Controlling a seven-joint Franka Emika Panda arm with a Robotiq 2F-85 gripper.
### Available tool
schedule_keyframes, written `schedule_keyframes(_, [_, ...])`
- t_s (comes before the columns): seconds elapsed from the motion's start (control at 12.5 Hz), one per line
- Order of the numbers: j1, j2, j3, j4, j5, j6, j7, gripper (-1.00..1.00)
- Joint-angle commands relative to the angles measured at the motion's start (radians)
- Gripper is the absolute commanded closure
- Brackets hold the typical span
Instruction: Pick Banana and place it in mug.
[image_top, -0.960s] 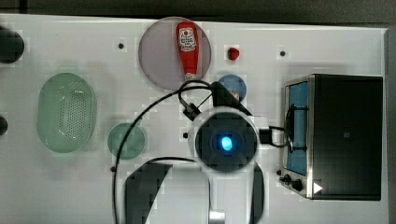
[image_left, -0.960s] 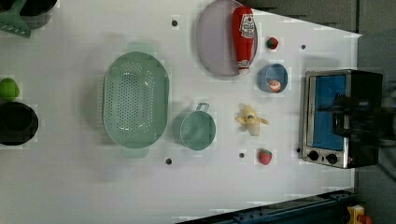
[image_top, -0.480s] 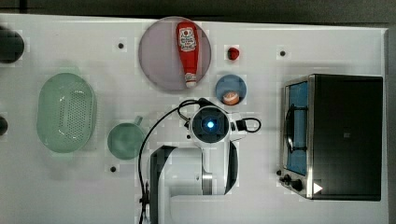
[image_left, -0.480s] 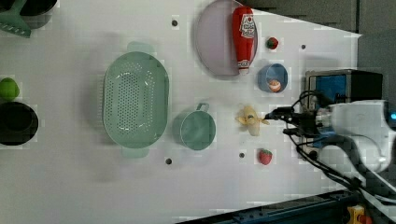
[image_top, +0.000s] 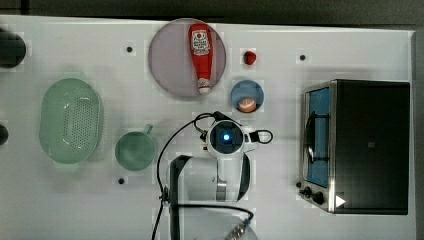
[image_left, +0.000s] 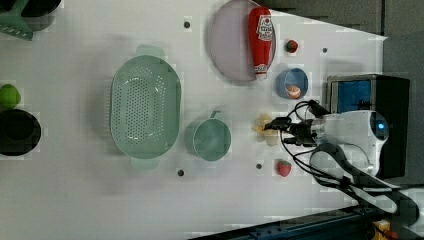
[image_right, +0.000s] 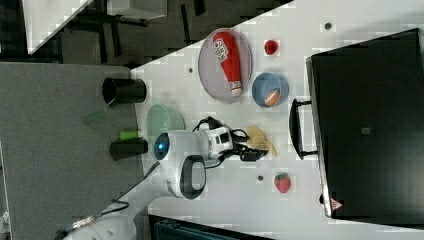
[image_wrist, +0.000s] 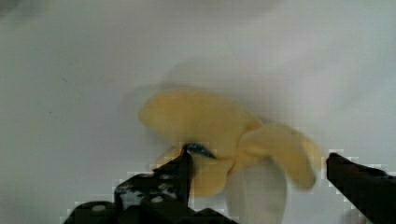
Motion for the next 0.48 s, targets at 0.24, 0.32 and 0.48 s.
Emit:
schedule_keyframes(0.24, [0.001,0.038,0.025,0.005,-0.018,0.108,-0.049,-1.0])
schedule_keyframes(0.32, [0.001,0.038,0.027,0.005,-0.018,0.108,-0.049,-0.9])
schedule_keyframes(0.48, [-0.001,0.038,0.027,0.004,-0.018,0.109,-0.049,-0.34])
